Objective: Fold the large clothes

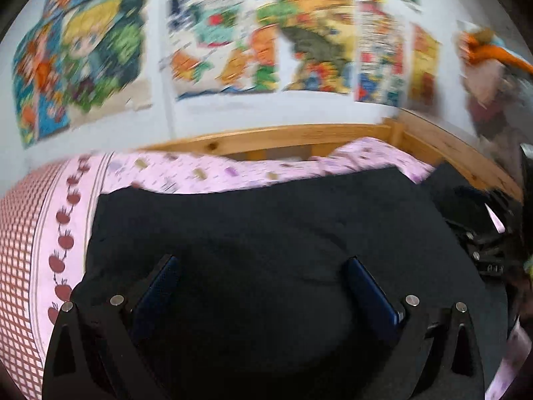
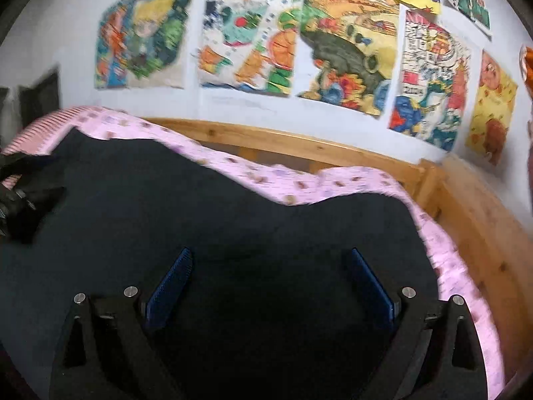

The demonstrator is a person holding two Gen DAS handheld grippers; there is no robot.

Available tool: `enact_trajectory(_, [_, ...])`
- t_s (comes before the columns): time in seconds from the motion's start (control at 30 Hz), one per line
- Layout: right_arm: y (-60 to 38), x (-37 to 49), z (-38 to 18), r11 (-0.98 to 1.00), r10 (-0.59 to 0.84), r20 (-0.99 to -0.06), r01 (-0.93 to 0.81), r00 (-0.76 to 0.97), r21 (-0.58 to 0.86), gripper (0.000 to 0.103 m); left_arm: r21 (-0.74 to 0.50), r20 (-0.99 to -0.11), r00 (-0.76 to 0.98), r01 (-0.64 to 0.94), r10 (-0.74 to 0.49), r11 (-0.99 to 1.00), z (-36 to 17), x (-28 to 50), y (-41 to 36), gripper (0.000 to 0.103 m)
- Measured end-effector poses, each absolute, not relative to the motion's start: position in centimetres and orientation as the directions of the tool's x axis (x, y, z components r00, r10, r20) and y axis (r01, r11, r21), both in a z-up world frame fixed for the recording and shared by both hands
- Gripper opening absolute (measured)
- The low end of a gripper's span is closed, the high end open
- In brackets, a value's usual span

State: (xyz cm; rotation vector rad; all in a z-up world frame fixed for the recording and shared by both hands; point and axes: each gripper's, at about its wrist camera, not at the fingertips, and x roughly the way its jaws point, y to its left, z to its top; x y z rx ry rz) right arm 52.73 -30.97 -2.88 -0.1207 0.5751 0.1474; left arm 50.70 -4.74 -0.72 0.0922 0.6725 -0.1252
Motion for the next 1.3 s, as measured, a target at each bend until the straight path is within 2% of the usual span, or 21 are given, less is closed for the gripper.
enact_trajectory(0.13, [-32.7, 54.6, -4.0, 0.991, 0.120, -0.585, -0.131, 0.802, 0.023, 0.092, -0.044, -0.677, 0.732, 0.063, -0.076, 0.997, -2.6, 53.6, -2.7, 0.102])
enact_trajectory(0.3, [-33.5, 56.3, -6.8, 0.983, 0.185, -0.628, -0.132, 0.756, 0.131, 0.092, -0.061, -0.721, 0.688, 0.055, -0.082, 0.997, -4.7, 55.5, -2.4, 0.103])
enact_trajectory(0.53, [-33.9, 57.9, -9.5, 0.968, 0.242, -0.637, -0.134, 0.732, 0.213, 0.094, -0.080, -0.738, 0.669, 0.045, -0.090, 0.996, -5.9, 56.5, -2.4, 0.103])
enact_trajectory(1.3, [-33.8, 56.2, -9.7, 0.973, 0.215, -0.572, -0.121, 0.791, 0.199, 0.095, -0.081, -0.718, 0.688, 0.060, -0.100, 0.995, -6.6, 56.0, -2.4, 0.103])
